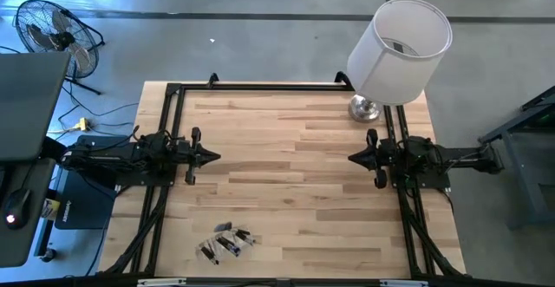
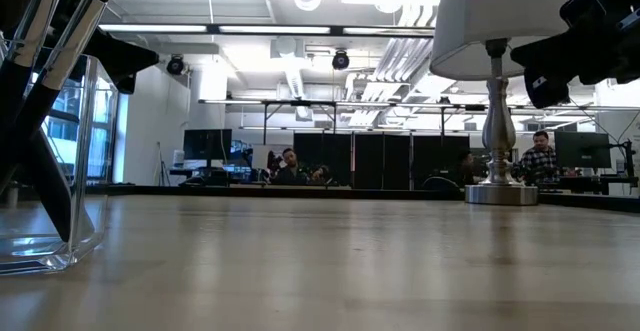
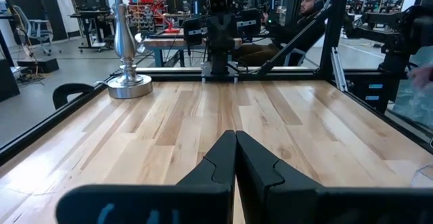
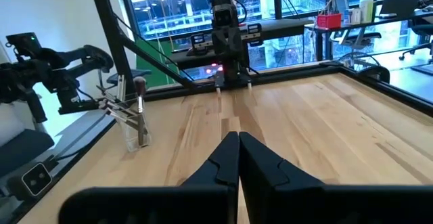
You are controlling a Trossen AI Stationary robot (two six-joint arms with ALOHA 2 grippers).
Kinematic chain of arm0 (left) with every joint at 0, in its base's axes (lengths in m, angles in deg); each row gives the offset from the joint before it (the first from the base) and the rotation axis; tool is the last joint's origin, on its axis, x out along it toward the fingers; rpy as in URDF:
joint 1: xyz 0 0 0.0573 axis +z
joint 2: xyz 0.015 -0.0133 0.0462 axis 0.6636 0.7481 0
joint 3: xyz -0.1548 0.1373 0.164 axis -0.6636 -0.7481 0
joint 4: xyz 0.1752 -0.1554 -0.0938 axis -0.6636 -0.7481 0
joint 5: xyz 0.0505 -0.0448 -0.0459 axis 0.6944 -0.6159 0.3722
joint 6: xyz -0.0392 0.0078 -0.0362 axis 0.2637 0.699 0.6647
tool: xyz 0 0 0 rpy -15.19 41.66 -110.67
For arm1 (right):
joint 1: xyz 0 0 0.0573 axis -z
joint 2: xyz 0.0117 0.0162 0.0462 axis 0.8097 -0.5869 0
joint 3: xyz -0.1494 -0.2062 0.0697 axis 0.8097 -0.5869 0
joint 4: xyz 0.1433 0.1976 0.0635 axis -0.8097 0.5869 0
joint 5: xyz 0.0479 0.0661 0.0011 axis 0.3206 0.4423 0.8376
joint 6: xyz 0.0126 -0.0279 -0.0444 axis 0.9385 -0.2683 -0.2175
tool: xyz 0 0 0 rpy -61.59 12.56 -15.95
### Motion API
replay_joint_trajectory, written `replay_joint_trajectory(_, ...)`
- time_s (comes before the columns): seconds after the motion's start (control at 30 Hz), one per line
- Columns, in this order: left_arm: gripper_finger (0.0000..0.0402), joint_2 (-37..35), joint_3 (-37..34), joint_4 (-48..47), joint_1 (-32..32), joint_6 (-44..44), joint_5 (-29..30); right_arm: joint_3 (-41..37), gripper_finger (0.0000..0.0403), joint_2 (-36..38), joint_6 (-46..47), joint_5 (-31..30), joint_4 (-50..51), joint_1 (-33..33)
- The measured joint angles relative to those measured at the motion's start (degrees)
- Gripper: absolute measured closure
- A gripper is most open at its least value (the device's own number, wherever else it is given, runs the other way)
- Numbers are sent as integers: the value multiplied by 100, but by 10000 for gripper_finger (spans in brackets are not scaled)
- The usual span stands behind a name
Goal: Pick & Place Makeup Supplies
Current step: Return to Home Position
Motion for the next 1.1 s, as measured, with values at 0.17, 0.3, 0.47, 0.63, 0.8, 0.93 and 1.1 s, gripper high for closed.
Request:
replay_joint_trajectory(0.17, 401, 2, 0, 0, 0, 0, 0, -12, 401, 0, -5, -7, -65, 0)
replay_joint_trajectory(0.3, 401, 0, 0, 0, 0, 0, 1, -13, 396, -2, -13, -7, -76, 0)
replay_joint_trajectory(0.47, 401, 2, 0, 0, 0, 0, 2, -13, 395, -2, -13, -8, -81, 0)
replay_joint_trajectory(0.63, 401, 2, 0, 0, 0, 0, 2, -13, 400, -2, -14, -8, -87, 0)
replay_joint_trajectory(0.8, 401, 0, 0, 0, 0, 0, 2, -13, 398, -2, -15, -8, -91, 0)
replay_joint_trajectory(0.93, 401, 2, 0, 0, 0, 0, 2, -13, 396, -2, -15, -7, -94, 0)
replay_joint_trajectory(1.1, 401, 0, 0, 0, 0, 0, 2, -13, 399, -3, -15, -7, -94, 0)
